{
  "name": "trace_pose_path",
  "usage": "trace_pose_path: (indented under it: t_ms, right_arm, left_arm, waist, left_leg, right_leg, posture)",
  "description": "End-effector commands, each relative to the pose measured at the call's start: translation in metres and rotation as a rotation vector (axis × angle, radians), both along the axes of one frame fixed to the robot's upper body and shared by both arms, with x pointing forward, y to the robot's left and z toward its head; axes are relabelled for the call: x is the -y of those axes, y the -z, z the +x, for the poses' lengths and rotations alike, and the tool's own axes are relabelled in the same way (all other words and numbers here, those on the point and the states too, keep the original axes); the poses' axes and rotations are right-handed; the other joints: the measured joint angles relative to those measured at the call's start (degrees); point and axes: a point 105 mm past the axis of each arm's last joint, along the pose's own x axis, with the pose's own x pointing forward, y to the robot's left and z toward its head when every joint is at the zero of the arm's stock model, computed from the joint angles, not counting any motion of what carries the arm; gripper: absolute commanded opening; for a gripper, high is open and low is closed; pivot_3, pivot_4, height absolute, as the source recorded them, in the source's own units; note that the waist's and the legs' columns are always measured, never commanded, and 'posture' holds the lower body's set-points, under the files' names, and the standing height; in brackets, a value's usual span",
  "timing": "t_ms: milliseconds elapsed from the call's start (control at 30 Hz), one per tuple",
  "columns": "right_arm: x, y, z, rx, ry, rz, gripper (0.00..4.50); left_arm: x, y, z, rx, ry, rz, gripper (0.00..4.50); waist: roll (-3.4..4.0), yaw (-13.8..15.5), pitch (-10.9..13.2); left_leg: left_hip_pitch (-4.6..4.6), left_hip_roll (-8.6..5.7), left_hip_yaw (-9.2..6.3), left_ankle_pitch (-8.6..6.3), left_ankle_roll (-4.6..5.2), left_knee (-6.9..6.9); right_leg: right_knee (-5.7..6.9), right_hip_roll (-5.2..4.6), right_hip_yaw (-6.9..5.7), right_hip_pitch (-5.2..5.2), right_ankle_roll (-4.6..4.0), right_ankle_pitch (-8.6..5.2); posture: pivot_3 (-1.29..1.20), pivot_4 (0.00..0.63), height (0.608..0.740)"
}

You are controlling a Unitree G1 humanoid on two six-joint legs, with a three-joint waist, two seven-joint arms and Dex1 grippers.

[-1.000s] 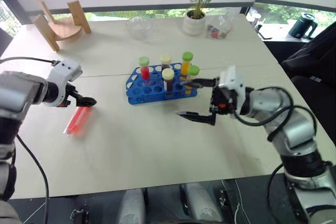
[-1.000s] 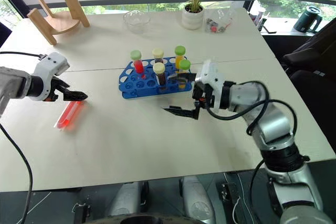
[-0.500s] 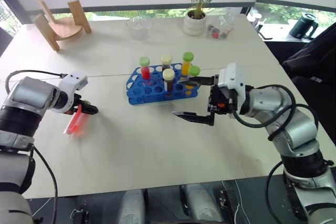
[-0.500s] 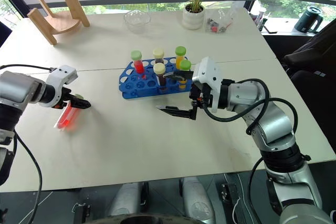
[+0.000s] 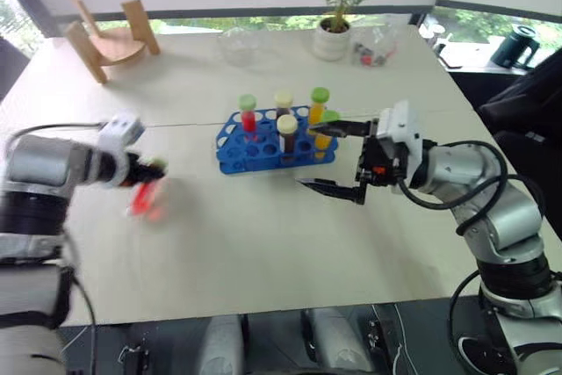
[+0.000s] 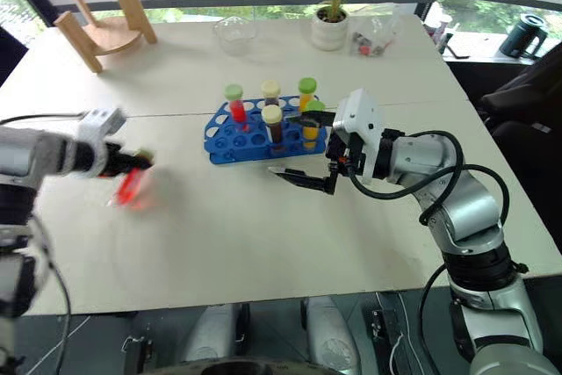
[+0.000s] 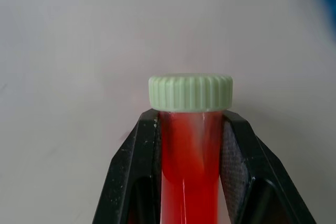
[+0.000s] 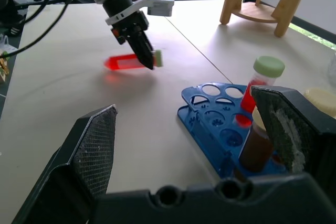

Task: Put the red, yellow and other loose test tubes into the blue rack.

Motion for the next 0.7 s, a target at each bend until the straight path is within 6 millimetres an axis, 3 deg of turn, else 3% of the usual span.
trace_pose_path:
  t_ms: [33, 233, 400, 700]
  right_arm:
    - [0.0, -0.009, -0.004, 0.03, 0.013, 0.022, 4.5]
    - [0.002, -0.003, -0.004, 0.001, 0.054, 0.029, 4.5]
    - [0.004, -0.003, -0.003, -0.004, 0.087, 0.045, 4.5]
    - [0.006, -0.005, -0.003, 0.01, 0.116, 0.051, 4.5]
  left_arm:
    - [0.03, -0.077, -0.005, 0.381, 0.094, -0.26, 0.88]
    - [0.062, -0.085, -0.014, 0.649, 0.158, -0.398, 0.88]
    - [0.086, -0.061, -0.012, 0.793, 0.177, -0.333, 0.88]
    - [0.097, -0.029, -0.001, 0.856, 0.187, -0.306, 0.88]
  waist:
    - [0.0, 0.3, 0.0]
    - [0.08, 0.1, -0.1]
    - [0.07, 0.3, -0.1]
    - [0.07, 0.3, -0.1]
  left_leg:
    - [-0.18, 0.0, -0.02, -0.01, 0.01, 0.2]
    - [-0.21, -0.01, 0.07, -0.06, 0.08, 0.34]
    - [-0.19, -0.01, 0.07, -0.04, 0.06, 0.41]
    - [-0.2, -0.05, 0.05, -0.04, 0.07, 0.41]
  right_leg:
    - [-0.03, -0.01, -0.01, -0.04, 0.08, 0.05]
    - [0.02, -0.03, 0.1, -0.09, 0.17, 0.12]
    - [0.01, 0.01, 0.1, -0.04, 0.14, 0.17]
    - [-0.07, 0.03, 0.12, 0.01, 0.18, 0.19]
  posture:
    - [0.0, 0.15, 0.74]
    - [0.0, 0.15, 0.74]
    - [0.0, 0.15, 0.74]
    - [0.0, 0.15, 0.74]
